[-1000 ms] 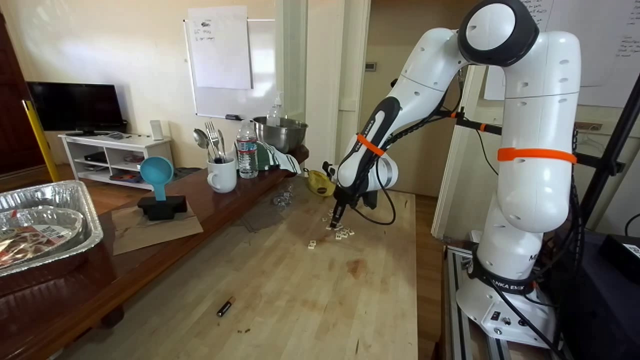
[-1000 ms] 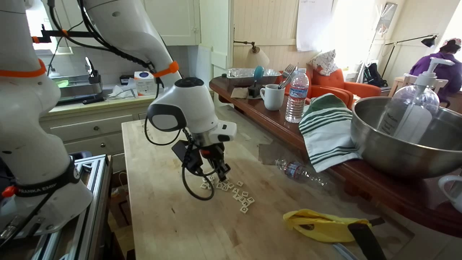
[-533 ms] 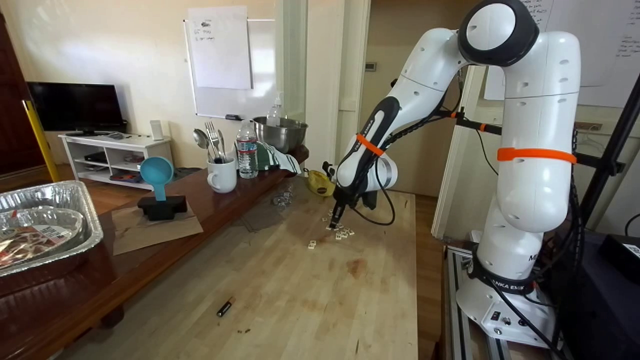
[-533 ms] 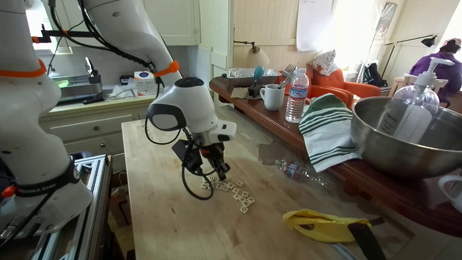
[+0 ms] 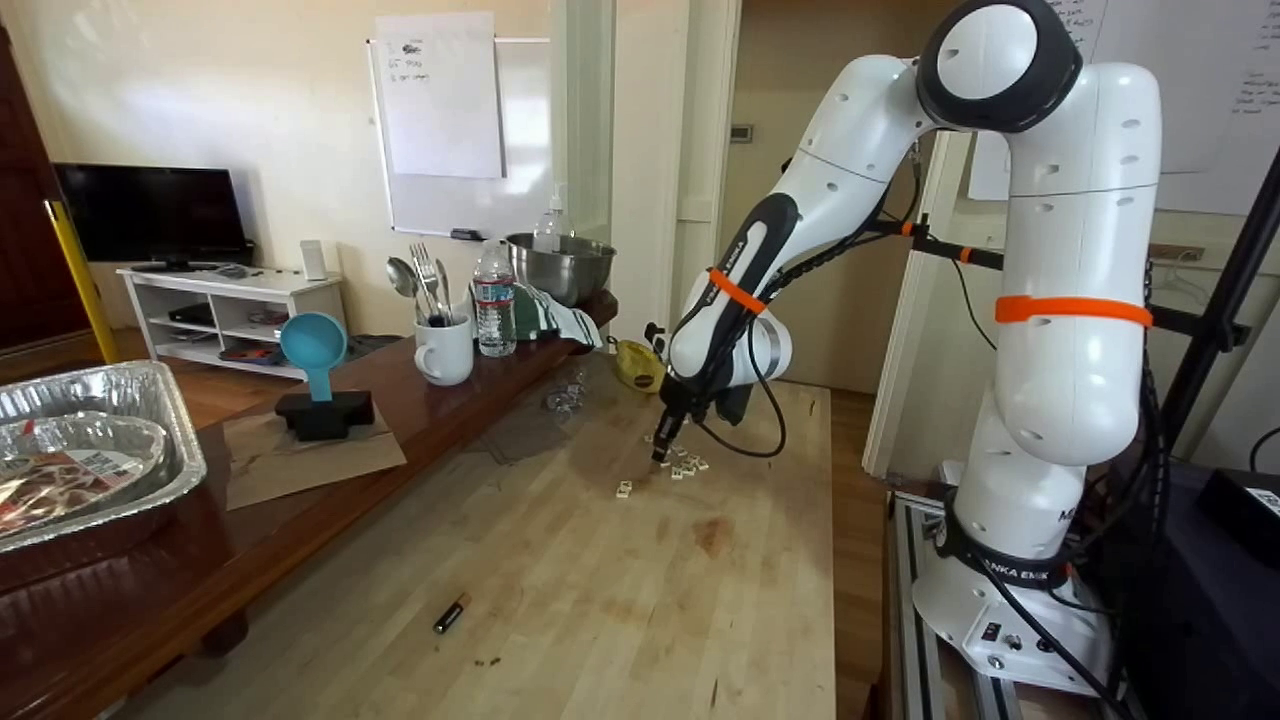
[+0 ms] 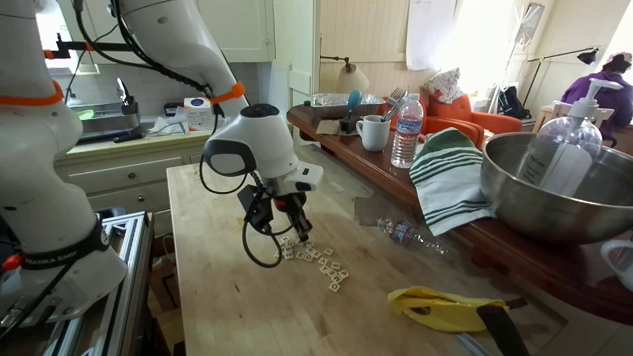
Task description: Use the tile letters to spell the word tale
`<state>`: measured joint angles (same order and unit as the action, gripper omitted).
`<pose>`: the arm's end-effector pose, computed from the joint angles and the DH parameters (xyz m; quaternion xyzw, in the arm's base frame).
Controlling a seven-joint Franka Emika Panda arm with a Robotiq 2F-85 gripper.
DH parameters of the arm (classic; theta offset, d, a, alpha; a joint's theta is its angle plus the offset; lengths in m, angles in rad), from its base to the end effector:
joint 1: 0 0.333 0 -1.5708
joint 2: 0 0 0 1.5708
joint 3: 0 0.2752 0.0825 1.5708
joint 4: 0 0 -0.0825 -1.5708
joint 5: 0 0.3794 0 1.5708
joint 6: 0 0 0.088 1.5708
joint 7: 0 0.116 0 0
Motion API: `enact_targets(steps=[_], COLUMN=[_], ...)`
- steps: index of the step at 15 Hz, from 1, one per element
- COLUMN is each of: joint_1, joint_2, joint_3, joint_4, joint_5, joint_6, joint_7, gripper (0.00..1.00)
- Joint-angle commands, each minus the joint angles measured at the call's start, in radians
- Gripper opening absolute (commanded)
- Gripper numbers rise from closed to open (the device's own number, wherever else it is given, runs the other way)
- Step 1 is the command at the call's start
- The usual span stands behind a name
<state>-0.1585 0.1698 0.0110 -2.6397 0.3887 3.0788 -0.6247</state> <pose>0.4303 -0.0946 0.1681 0.9895 0.0456 0.1365 0.0136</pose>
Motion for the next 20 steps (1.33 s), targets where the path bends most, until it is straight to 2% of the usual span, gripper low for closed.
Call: enact_targets(steps=[1, 9, 20], joint_1=[0.046, 0.095, 0.131], joint_2=[0.040, 0.056, 0.060], joint_3=[-0.020, -0.019, -0.015], joint_4=[0.019, 0.053, 0.066], joint_5=[0.018, 0.013, 0.012], joint_6=[0.010, 0.011, -0.011], joint_7=[0.133, 0.363, 0.509], gripper=[0.00, 0.00, 0.00])
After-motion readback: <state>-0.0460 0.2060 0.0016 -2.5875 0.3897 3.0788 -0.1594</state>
